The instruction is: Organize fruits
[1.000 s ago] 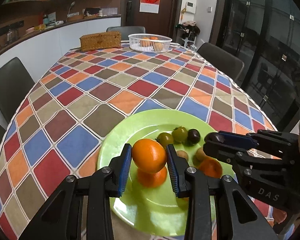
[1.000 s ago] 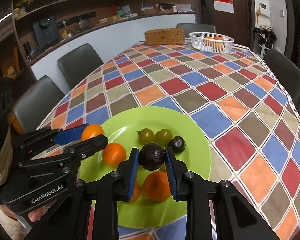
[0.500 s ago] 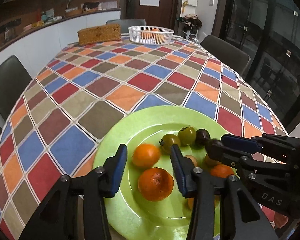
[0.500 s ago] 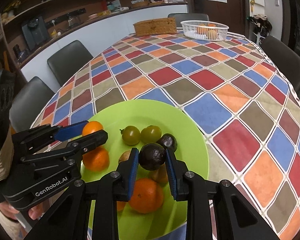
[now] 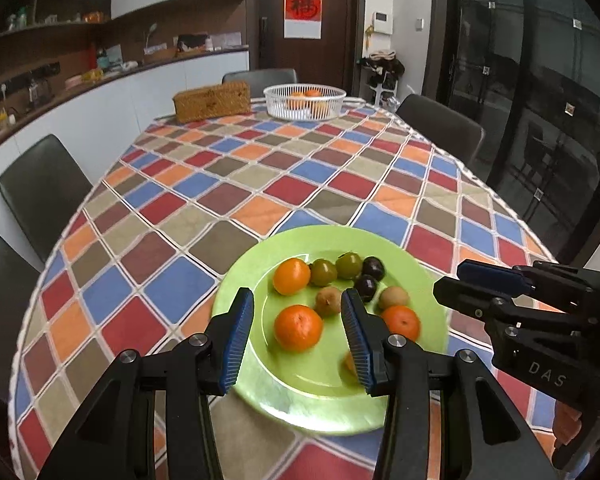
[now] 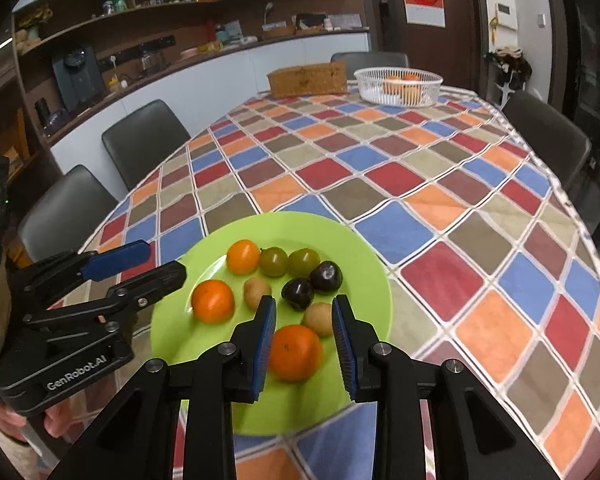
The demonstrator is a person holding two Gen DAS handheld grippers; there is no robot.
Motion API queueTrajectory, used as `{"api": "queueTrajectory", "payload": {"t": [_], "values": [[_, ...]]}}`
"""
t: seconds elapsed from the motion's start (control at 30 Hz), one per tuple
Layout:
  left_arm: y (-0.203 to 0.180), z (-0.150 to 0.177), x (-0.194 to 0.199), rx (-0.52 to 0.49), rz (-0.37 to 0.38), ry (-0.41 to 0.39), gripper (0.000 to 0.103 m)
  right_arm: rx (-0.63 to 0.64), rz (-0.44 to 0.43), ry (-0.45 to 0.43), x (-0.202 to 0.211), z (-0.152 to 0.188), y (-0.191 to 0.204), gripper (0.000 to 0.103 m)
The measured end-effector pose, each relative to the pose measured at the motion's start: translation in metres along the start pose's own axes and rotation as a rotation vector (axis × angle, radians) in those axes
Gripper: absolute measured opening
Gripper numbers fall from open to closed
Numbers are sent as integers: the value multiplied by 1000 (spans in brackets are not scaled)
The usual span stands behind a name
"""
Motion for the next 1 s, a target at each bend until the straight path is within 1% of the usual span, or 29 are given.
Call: {"api": "queueTrajectory", "payload": {"t": [0.1, 0.13, 0.2, 0.33, 0.37, 0.4, 0.47, 0.57, 0.67, 0.73, 1.0], "values": [[-5, -4, 24, 1, -7, -25, 45, -3, 3, -27, 22, -3, 3, 30], [-7, -5, 32, 2, -7, -32, 47, -6, 3, -35, 30, -3, 4, 30], [-11, -6, 48, 4, -7, -47, 50, -8, 8, -55, 47, -4, 6, 36], [-19, -2, 77, 0, -14, -70, 57, 14, 34, -104, 82, -5, 10, 38], [-22, -1, 85, 1, -12, -75, 58, 18, 43, -113, 90, -5, 11, 40], [-23, 0, 91, 3, -13, -79, 60, 19, 54, -122, 99, -4, 10, 45], [-26, 3, 104, 5, -20, -90, 65, 21, 76, -145, 117, -3, 10, 49], [-31, 6, 123, -5, -32, -112, 70, 25, 97, -158, 138, 2, 10, 50], [-36, 9, 141, -16, -39, -136, 75, 29, 124, -172, 157, 9, 11, 55], [-38, 12, 151, -21, -51, -148, 78, 28, 132, -184, 169, 13, 12, 56], [-43, 25, 187, -18, -58, -172, 81, 25, 142, -215, 206, 32, 21, 56]]}}
Point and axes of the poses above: each gripper's, at about its wrist camera, not at the fingertips, and x roughly against the way its jaws point, y to its left, z to its underside, the point moved 9 cm from there along -x, roughly the way its jaws point, and after that the axes turned 10 degrees about -y, right-handed, at the moved point
